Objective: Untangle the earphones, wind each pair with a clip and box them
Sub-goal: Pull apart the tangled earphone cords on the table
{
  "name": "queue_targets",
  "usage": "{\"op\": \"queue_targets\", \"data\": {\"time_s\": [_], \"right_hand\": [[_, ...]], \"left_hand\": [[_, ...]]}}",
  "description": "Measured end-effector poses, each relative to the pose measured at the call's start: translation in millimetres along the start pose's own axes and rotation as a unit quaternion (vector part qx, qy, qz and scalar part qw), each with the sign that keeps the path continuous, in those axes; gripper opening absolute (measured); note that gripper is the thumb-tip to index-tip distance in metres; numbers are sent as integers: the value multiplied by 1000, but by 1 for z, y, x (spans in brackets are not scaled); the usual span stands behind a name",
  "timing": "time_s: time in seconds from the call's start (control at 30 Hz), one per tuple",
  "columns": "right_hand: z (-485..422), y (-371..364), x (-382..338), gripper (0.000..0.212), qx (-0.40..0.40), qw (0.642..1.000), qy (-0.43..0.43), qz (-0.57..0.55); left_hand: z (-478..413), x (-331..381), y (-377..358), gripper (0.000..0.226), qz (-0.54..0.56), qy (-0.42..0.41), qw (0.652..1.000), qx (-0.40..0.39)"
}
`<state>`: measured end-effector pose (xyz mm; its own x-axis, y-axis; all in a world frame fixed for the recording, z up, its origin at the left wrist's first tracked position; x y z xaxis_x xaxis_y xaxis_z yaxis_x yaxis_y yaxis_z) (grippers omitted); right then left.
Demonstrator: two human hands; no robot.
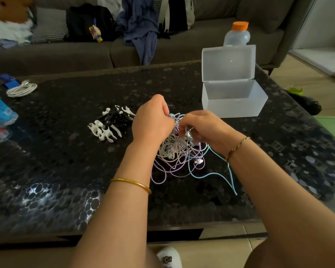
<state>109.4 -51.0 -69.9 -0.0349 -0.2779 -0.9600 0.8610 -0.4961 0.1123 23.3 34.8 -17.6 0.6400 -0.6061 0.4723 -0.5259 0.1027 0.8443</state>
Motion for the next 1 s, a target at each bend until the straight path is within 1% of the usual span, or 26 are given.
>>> {"op": "queue_targets", "data": {"time_s": [0.1,0.17,0.2,0.27,0.33,0.4,0.47,0.53,0.6,0.63,0.67,0.7,0.73,0.8,0.83,0.9,0.93,1.0], "right_hand": [[-2,-3,-2,20,-23,1000,14,12],[-2,-4,-3,19,-28,999,23,8],[-1,-3,-5,17,-21,999,32,0],[0,8,-10,15,25,997,58,-41],[0,28,-12,17,97,986,73,-115],[2,46,-8,16,153,964,65,-207],[5,55,-5,16,175,937,57,-298],[6,58,-5,17,179,920,57,-342],[8,57,-6,16,176,920,55,-346],[9,56,-8,16,167,921,59,-348],[10,54,-12,16,157,921,67,-350],[12,53,-16,16,148,922,78,-349],[15,54,-21,16,143,925,91,-339],[22,60,-31,16,156,935,121,-294],[25,66,-36,16,173,939,138,-262],[31,82,-44,12,223,945,173,-168],[34,88,-48,11,249,945,189,-102],[37,94,-52,16,285,936,202,48]], "left_hand": [[1,0,3,17,18,10,999,27],[0,1,0,21,63,7,998,17],[-1,2,-3,23,83,5,997,4],[-2,2,-6,26,93,1,995,-24],[-1,2,-8,32,46,-13,998,-52],[2,-2,-16,35,-20,-18,994,-104],[7,-11,-28,30,-82,2,982,-169],[11,-14,-32,20,-102,18,974,-199],[8,-3,-25,18,-66,5,984,-168],[6,6,-19,19,-33,-11,989,-140],[5,15,-16,19,-7,-32,991,-129],[7,24,-19,18,6,-54,988,-142],[11,29,-26,15,6,-71,983,-172],[21,29,-44,3,-33,-82,967,-238],[25,24,-51,7,-61,-83,960,-259],[25,15,-54,12,-101,-74,957,-263],[24,12,-51,15,-110,-72,958,-255],[21,9,-48,21,-137,-71,957,-245]]}}
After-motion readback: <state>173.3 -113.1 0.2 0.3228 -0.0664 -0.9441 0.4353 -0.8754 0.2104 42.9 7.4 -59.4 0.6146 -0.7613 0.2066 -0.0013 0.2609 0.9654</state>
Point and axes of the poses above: each hand's wrist, its own z-axis away from the middle knuckle, its own y-axis out of the back of the hand, x = y × z, the point moved 10 cm from there along -z, towards the middle knuckle, and after that the axes turned 8 degrees about -z, right-handed, at the moved point
